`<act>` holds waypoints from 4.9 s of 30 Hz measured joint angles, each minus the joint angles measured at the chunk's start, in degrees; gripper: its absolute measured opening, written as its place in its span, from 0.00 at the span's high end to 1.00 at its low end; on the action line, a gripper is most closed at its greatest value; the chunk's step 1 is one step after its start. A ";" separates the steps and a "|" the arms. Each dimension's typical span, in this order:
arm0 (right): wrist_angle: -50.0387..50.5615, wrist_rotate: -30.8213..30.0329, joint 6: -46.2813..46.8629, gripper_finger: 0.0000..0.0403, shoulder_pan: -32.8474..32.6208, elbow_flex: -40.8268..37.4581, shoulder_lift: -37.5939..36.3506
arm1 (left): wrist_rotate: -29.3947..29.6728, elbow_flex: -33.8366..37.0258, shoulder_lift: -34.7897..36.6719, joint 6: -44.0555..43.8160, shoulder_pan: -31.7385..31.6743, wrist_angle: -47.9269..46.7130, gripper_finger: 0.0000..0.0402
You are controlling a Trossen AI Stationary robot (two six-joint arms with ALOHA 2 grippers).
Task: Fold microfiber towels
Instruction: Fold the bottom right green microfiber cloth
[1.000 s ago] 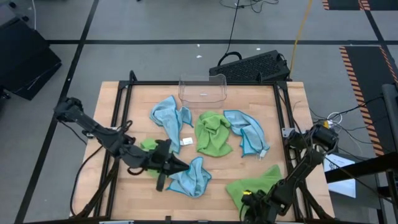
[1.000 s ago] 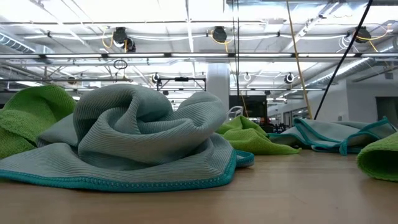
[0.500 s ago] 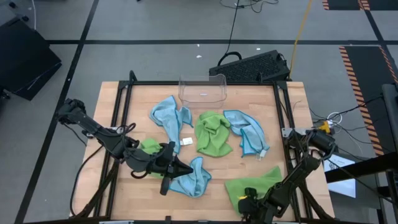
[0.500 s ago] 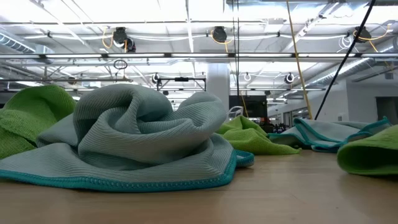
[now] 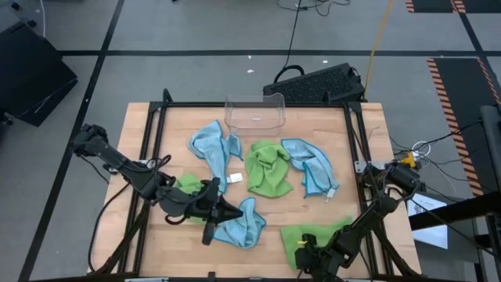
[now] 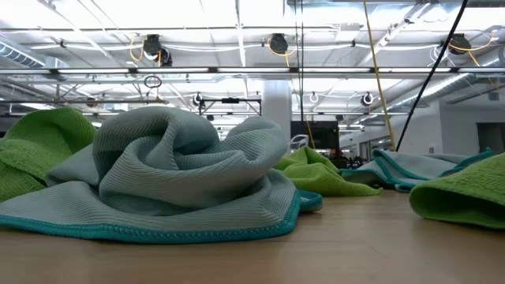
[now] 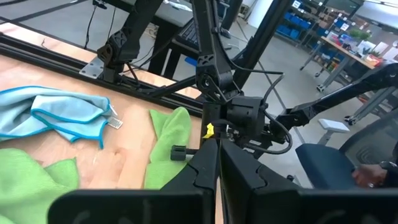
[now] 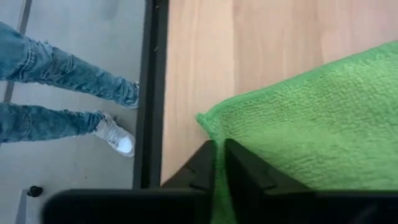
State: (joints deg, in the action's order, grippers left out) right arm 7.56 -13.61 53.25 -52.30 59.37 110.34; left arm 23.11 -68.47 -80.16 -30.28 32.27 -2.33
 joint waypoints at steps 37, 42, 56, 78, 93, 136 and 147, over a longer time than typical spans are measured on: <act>0.95 -1.18 -14.11 1.00 18.54 -0.20 -41.08 | -3.97 -5.90 -16.26 9.73 -5.32 20.99 0.39; 0.83 -1.18 -14.51 1.00 21.31 -0.19 -42.73 | -6.11 -6.88 -17.31 9.90 -7.18 21.05 0.41; -0.07 -1.23 -13.54 1.00 22.76 -0.17 -42.84 | -4.84 -6.86 -18.25 11.98 -11.69 19.37 0.59; -0.03 -2.67 -11.93 1.00 25.23 -0.15 -42.84 | -3.71 -6.86 -18.23 7.71 -12.53 13.69 0.55; 11.30 1.07 -5.56 0.81 20.86 -0.08 -43.89 | -10.73 -6.84 -18.23 7.03 -13.41 8.46 0.99; -40.83 6.68 22.33 0.58 7.52 -30.88 -23.34 | -7.10 -6.80 -16.52 3.49 -5.14 -8.57 0.98; -37.11 4.26 19.78 0.58 0.75 -28.98 -24.67 | -7.06 -6.80 -16.52 3.34 -4.98 -11.72 0.99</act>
State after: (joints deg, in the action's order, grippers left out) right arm -29.55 -9.35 73.02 -51.55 30.40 85.67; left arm 16.05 -75.26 -96.68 -26.94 27.29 -14.04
